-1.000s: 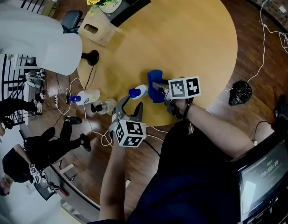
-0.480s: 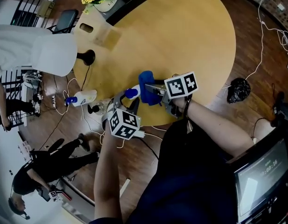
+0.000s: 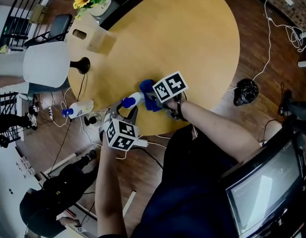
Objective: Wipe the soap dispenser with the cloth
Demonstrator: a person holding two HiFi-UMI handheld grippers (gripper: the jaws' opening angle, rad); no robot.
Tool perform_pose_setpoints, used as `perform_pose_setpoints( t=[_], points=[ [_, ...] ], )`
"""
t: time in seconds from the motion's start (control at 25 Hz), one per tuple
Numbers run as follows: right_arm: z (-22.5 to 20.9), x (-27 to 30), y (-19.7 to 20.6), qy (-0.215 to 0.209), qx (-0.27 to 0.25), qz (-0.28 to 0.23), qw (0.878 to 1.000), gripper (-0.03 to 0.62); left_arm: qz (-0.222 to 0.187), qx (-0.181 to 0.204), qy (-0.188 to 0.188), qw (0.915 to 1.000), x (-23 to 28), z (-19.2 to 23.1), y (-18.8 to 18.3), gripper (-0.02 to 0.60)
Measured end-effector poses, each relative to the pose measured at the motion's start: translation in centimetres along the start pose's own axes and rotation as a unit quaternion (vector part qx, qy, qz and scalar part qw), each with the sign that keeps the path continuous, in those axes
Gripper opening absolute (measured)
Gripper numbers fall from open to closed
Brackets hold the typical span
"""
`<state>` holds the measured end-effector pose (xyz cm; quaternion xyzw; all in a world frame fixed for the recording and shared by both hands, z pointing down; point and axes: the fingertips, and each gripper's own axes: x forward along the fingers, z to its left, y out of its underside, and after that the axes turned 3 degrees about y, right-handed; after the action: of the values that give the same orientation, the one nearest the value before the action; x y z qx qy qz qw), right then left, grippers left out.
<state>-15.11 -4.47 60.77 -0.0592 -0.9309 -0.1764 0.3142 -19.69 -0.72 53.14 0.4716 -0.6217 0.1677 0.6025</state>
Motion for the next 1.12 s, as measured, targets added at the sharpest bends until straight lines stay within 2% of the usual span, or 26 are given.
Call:
perform_pose_setpoints(
  t=[0.12, 0.2, 0.32, 0.44, 0.6, 0.72, 0.8, 0.88, 1.0, 1.12],
  points=[
    [-1.4, 0.5, 0.6, 0.05, 0.003, 0.018, 0.999, 0.103, 0.001, -0.012, 0.006, 0.9999, 0.2, -0.2, -0.2, 0.184],
    [-1.6, 0.6, 0.6, 0.059, 0.013, 0.011, 0.998, 0.102, -0.001, -0.037, 0.014, 0.9992, 0.3, -0.3, -0.1, 0.184],
    [-1.5, 0.7, 0.5, 0.055, 0.035, -0.014, 0.998, 0.103, -0.01, -0.093, 0.022, 0.9954, 0.6, -0.3, 0.1, 0.184],
    [-1.5, -0.2, 0.4, 0.03, 0.072, -0.057, 0.995, 0.105, -0.028, -0.143, 0.01, 0.9893, 0.7, -0.4, 0.0, 0.184],
    [-1.6, -3.1, 0.4, 0.017, 0.113, -0.106, 0.988, 0.106, -0.048, -0.181, -0.004, 0.9823, 0.3, -0.9, 0.2, 0.206],
    [1.7, -6.1, -0.7, -0.021, 0.086, -0.149, 0.985, 0.106, -0.056, -0.187, -0.003, 0.9808, 0.3, -1.4, 0.6, 0.206],
    [5.3, -7.5, -1.6, -0.057, 0.045, -0.172, 0.982, 0.105, -0.054, -0.185, 0.001, 0.9812, 0.4, -1.8, 0.8, 0.206],
    [8.7, -7.7, -1.8, -0.085, 0.0, -0.171, 0.982, 0.105, -0.053, -0.184, 0.003, 0.9815, 0.5, -2.1, 1.0, 0.206],
    [10.0, -6.1, -1.3, -0.082, -0.042, -0.148, 0.985, 0.104, -0.047, -0.162, -0.008, 0.9856, 0.7, -2.2, 1.3, 0.202],
    [8.7, -5.1, -1.3, -0.075, -0.038, -0.136, 0.987, 0.104, -0.024, -0.105, -0.026, 0.9938, 1.1, -2.3, 1.6, 0.201]
  ],
)
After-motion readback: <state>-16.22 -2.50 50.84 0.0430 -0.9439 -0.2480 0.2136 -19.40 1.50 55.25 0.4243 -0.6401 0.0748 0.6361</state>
